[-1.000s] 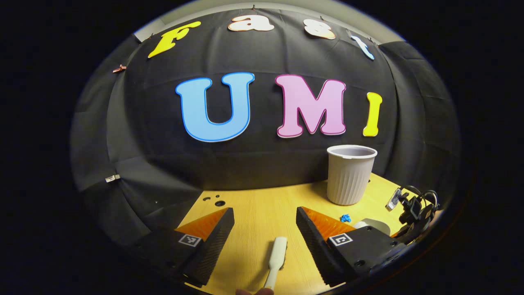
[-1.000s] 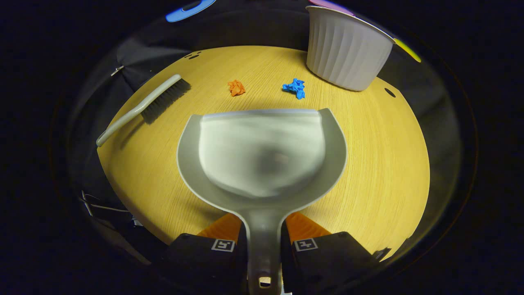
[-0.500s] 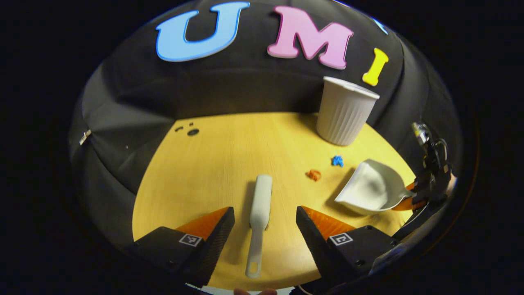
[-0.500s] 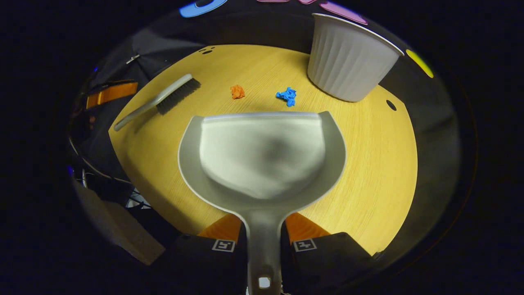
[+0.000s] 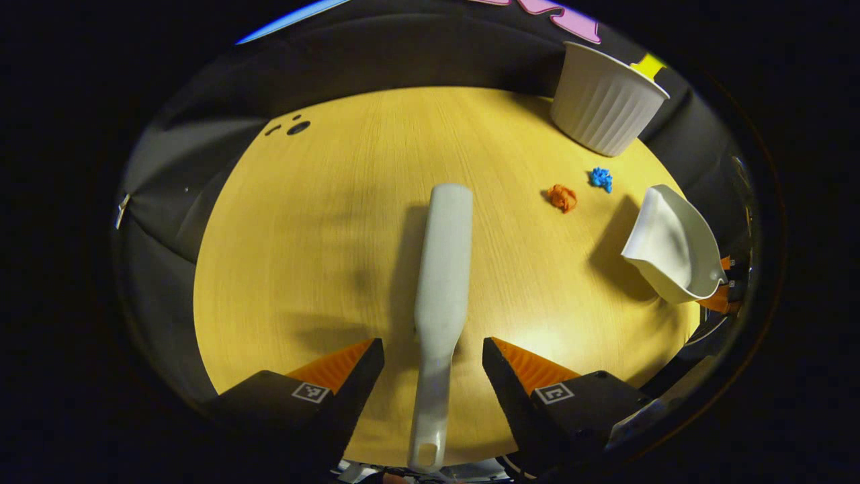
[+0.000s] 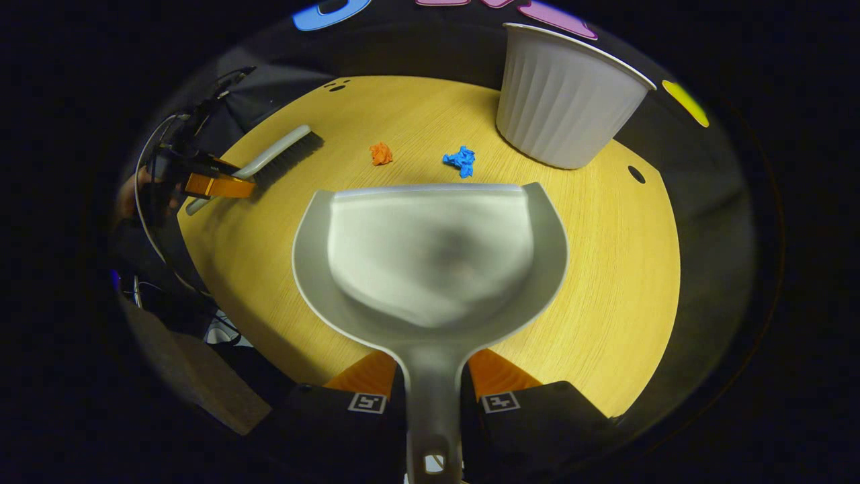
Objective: Pick up the small broom and dustpan from the desktop, sweep the trash into the dustpan with the broom, and then empty the trash into the garbage bin.
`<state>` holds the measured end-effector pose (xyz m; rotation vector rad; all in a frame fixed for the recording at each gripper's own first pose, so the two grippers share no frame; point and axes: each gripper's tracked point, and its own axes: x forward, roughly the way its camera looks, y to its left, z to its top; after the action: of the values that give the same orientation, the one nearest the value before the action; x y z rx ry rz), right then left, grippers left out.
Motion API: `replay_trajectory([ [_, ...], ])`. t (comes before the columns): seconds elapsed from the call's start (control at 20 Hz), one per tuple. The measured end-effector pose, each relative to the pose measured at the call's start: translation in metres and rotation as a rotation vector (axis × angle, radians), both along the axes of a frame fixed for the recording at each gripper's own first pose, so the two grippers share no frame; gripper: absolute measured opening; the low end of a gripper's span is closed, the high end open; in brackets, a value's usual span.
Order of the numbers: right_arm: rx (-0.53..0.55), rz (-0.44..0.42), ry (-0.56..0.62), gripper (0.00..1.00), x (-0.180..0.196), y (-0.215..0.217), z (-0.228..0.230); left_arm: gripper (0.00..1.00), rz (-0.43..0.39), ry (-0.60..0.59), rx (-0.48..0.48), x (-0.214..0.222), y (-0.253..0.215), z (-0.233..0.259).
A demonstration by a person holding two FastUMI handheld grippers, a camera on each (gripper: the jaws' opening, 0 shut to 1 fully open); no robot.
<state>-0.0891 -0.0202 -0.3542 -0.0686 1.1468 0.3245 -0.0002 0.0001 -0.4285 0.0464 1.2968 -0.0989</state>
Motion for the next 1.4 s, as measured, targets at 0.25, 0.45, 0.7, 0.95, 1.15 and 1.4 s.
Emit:
replay_trajectory([
  [0.25,0.004,-0.018,-0.001,0.36,0.001,0.000,-0.001,0.84,0.004,0.069,0.006,0.001,-0.006,-0.019],
  [0.45,0.002,-0.004,0.026,0.36,-0.001,-0.001,-0.003,0.45,-0.028,0.086,0.051,0.007,-0.007,-0.023],
  [0.7,-0.005,0.017,0.083,0.40,0.008,-0.005,0.000,0.25,-0.085,0.005,0.088,0.048,-0.028,-0.004],
  [0.95,-0.010,0.045,0.137,0.32,0.021,-0.005,0.000,0.25,-0.262,-0.063,0.112,0.113,-0.072,0.004],
  [1.15,-0.033,0.089,0.177,0.36,0.025,-0.006,-0.007,0.25,-0.359,-0.050,0.132,0.143,-0.096,-0.007],
  [1.4,-0.035,0.105,0.179,0.36,0.029,-0.008,-0.010,0.25,-0.399,-0.018,0.151,0.152,-0.109,-0.026],
])
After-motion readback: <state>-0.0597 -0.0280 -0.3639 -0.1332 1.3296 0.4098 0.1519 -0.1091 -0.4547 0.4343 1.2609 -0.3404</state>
